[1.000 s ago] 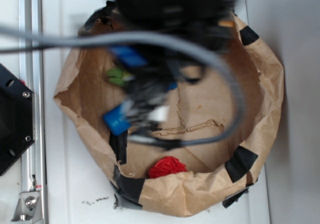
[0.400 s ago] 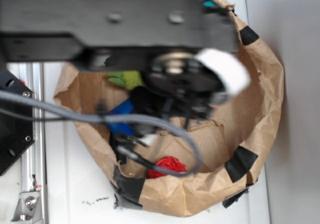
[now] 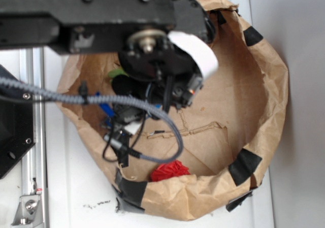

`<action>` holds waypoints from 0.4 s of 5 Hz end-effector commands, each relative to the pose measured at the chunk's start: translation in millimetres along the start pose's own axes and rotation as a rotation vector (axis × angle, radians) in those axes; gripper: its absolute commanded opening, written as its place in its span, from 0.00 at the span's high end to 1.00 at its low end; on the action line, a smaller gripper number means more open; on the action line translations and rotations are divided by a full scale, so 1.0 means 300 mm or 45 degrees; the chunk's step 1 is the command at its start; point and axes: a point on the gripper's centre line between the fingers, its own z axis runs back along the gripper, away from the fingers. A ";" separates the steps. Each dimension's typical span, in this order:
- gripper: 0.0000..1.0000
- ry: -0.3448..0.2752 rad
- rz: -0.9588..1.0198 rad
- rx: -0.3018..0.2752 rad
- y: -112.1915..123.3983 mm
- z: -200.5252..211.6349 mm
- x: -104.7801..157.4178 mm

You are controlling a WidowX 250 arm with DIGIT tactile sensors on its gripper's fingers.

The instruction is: Grab the green animal.

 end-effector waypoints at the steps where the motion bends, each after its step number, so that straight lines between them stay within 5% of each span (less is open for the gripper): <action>1: 0.00 -0.047 -0.152 0.019 0.035 -0.015 -0.007; 2: 0.00 -0.024 -0.185 0.051 0.070 -0.041 -0.004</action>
